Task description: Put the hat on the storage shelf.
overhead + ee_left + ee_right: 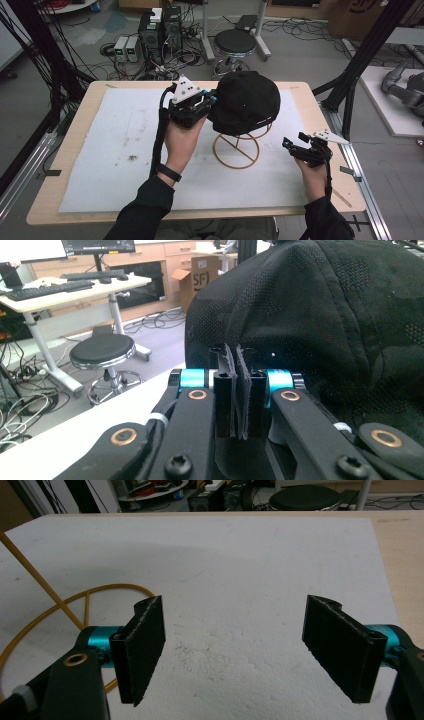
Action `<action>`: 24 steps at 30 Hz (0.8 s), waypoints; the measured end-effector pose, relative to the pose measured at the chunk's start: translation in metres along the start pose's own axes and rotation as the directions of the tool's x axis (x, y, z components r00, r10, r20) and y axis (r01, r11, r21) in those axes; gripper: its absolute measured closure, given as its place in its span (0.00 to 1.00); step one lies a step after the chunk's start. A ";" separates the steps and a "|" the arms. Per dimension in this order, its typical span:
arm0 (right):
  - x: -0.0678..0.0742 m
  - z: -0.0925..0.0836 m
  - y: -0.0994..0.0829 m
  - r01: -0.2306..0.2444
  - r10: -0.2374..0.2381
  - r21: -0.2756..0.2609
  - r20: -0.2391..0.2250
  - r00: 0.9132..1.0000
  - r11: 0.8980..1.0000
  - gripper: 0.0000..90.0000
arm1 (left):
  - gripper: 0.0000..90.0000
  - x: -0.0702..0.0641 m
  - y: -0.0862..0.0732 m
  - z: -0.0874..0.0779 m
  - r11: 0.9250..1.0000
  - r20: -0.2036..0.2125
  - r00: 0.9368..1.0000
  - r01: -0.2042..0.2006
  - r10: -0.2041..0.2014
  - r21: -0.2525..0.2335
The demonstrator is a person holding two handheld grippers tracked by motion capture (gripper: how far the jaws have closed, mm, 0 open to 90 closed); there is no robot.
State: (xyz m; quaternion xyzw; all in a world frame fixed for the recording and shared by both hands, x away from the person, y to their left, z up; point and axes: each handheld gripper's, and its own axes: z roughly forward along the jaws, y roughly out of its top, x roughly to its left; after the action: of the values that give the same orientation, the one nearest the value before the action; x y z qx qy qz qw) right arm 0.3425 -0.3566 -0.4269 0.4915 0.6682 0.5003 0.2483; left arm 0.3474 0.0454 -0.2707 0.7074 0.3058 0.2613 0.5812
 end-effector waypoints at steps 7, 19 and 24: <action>0.000 0.000 0.000 0.004 -0.004 -0.001 0.001 1.000 1.000 0.27 | 0.92 -0.001 -0.004 0.001 1.000 0.010 1.000 -0.005 0.005 -0.003; 0.000 0.000 0.000 0.002 -0.002 0.001 0.000 1.000 1.000 0.27 | 0.58 0.007 -0.007 -0.010 0.999 0.012 1.000 0.015 -0.015 -0.033; 0.000 -0.001 0.000 0.000 0.000 -0.001 0.004 1.000 1.000 0.27 | 0.47 0.017 -0.015 -0.026 1.000 0.019 1.000 0.016 -0.015 -0.024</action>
State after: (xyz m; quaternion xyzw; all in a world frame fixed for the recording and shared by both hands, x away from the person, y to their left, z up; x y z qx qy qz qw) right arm 0.3420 -0.3573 -0.4270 0.4925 0.6675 0.4996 0.2496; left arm 0.3376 0.0772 -0.2802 0.7003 0.3026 0.2538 0.5947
